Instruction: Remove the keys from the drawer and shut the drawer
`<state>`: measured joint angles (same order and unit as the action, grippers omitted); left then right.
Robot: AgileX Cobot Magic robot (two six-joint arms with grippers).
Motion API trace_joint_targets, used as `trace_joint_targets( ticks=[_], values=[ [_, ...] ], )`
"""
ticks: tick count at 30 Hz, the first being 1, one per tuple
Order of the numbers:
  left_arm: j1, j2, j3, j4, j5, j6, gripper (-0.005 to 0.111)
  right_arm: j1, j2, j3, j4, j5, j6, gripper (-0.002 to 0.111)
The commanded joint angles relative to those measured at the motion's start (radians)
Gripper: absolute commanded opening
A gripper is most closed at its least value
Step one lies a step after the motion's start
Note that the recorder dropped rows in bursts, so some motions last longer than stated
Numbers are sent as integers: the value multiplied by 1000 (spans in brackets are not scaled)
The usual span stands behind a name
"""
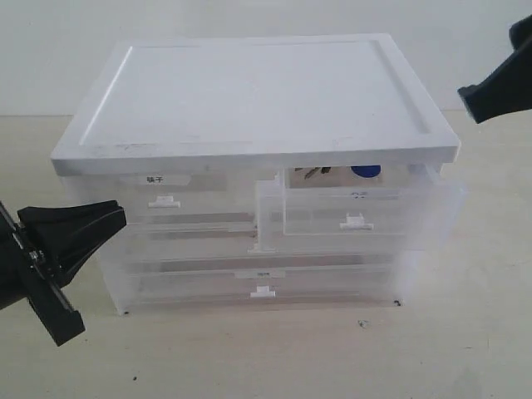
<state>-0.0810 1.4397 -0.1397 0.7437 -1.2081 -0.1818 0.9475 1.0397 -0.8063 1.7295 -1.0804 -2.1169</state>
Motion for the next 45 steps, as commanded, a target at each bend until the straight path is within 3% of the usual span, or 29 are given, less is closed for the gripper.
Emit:
trace_joint_targets(
  ticks=[1,4,7,15,23,26,29,33,36,39,45],
  values=[
    [-2,3,-3,8,-13,-4,5,39,-7,-2,15,-57,-16,25],
    [-2,3,-3,12,-13,-4,5,76,-7,-1,15,-54,-16,14],
    [-2,3,-3,12,-13,-7,5,122,-7,6,15,10,-16,14],
    [-2,3,-3,16,-13,-7,5,295,-7,26,15,538,-16,3],
    [-2,3,-3,16,-13,-7,5,303,-7,66,15,1120,92,3],
    [-2,3,-3,29,-13,-7,5,300,-5,108,-12,1204,209,3],
    [-2,3,-3,37,-13,-12,5,265,-5,148,-337,1279,540,3],
    [-2,3,-3,40,-13,-15,5,126,47,73,-1158,1775,1372,3],
    [-2,3,-5,40,-13,-15,5,102,64,15,-1735,1956,1918,3],
    [-2,3,-5,38,-13,-15,5,106,55,16,-2093,2030,2135,3],
    [-2,3,-5,38,-13,-10,5,230,50,117,-2490,1968,2308,14]
  ],
)
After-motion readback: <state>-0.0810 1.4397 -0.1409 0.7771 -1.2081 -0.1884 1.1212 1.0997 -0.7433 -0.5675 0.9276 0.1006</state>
